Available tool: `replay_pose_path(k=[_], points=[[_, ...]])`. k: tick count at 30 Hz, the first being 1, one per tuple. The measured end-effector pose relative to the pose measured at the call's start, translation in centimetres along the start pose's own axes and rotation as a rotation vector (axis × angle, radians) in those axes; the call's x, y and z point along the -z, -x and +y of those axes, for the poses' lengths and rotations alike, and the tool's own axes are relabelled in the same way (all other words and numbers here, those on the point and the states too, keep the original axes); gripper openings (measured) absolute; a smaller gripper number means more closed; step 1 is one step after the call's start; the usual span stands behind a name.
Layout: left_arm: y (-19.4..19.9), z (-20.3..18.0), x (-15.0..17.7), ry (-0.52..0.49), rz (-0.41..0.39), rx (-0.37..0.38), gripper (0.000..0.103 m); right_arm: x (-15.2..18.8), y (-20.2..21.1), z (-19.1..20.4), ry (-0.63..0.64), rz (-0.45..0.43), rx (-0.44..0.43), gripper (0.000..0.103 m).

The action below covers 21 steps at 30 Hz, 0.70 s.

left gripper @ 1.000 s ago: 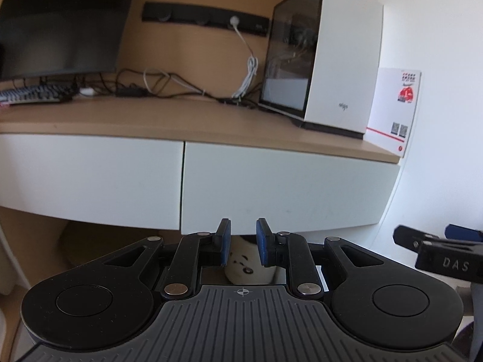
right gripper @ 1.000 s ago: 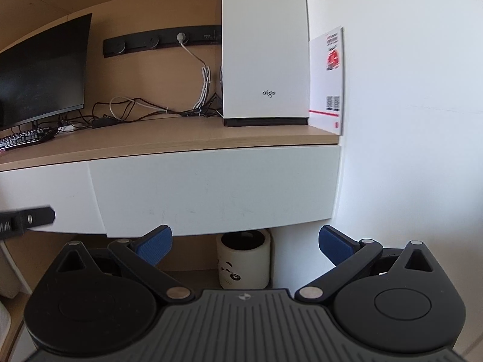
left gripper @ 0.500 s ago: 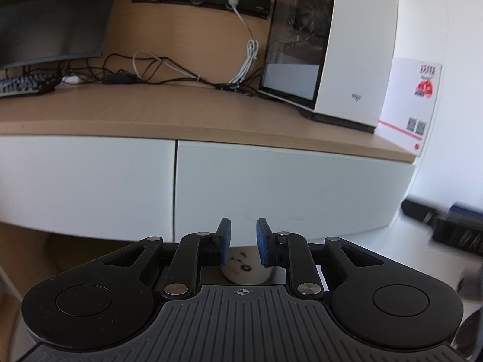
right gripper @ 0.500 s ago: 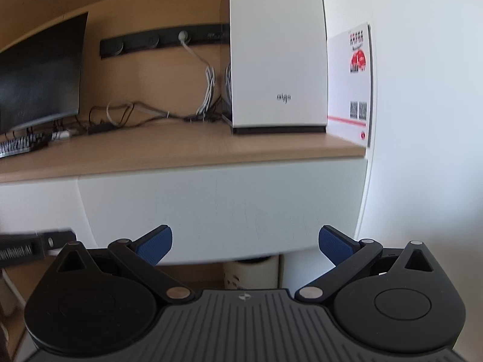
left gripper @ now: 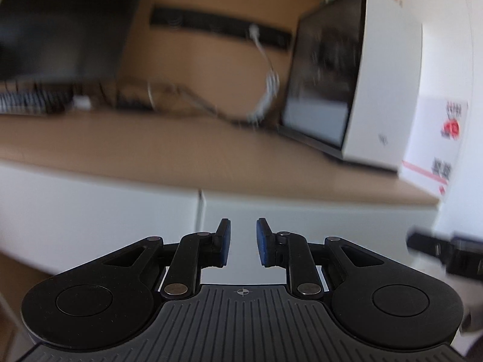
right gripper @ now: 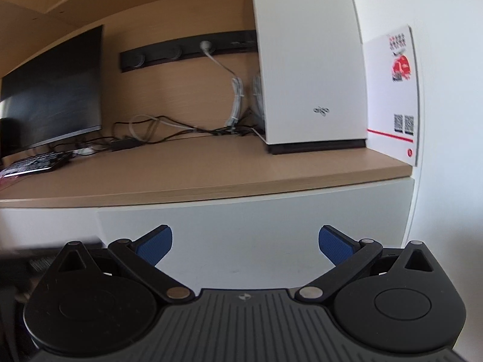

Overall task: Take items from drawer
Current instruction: 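Move both tools down toward the white drawer under the desktop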

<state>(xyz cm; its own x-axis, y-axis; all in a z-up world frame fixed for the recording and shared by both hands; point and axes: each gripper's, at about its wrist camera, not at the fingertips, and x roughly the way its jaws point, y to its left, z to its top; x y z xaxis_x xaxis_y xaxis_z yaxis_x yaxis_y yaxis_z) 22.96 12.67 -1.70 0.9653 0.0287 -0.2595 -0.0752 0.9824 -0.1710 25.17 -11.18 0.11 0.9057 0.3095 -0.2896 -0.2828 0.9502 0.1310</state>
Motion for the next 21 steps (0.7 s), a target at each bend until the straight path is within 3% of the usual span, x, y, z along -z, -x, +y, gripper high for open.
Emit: replay_pose_path(k=[5, 13, 21], points=[[-1.7, 1.5, -1.0, 0.074, 0.057, -0.006, 0.021, 1.3, -1.6, 0.1, -0.004, 0.053, 0.024, 0.103], [-2.8, 2.9, -1.8, 0.102, 0.082, -0.029, 0.021, 0.4, -3.0, 1.9, 0.171, 0.033, 0.06, 0.103], [-3.8, 4.7, -2.3, 0.141, 0.071, 0.005, 0.021, 0.6, -5.8, 1.7, 0.085, 0.142, 0.024, 0.103]])
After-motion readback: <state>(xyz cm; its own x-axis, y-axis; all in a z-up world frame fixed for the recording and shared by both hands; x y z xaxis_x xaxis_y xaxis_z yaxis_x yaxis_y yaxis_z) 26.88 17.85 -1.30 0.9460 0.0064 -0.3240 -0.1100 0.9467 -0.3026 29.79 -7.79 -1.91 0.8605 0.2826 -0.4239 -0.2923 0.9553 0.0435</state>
